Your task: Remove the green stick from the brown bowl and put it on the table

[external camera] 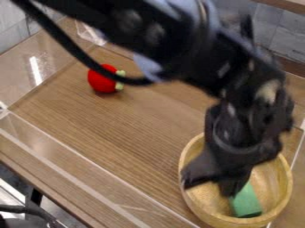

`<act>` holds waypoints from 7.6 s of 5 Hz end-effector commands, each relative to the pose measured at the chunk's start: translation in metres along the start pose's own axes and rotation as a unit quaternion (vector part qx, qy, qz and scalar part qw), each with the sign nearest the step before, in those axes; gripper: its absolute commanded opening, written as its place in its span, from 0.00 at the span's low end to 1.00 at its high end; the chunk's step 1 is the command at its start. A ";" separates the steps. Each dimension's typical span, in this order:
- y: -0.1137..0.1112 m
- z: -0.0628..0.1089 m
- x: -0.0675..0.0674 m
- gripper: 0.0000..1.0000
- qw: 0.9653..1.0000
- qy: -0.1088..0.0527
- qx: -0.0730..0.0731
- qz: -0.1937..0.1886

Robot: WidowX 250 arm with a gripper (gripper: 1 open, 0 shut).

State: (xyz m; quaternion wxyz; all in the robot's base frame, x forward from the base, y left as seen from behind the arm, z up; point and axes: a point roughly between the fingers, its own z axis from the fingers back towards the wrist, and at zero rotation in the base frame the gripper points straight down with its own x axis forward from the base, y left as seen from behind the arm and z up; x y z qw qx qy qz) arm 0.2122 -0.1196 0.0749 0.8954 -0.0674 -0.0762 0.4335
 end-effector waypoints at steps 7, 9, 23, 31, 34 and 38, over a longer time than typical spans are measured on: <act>-0.009 0.011 0.021 1.00 0.996 0.004 -0.031 -0.081; -0.007 -0.010 0.020 1.00 0.996 0.011 -0.017 -0.090; 0.037 0.042 0.097 0.00 0.989 -0.102 0.033 0.106; 0.090 0.037 0.127 0.00 0.969 -0.154 0.167 0.099; 0.102 -0.005 0.122 0.00 0.973 -0.113 0.202 -0.023; 0.106 -0.008 0.125 0.00 0.971 -0.044 0.233 0.042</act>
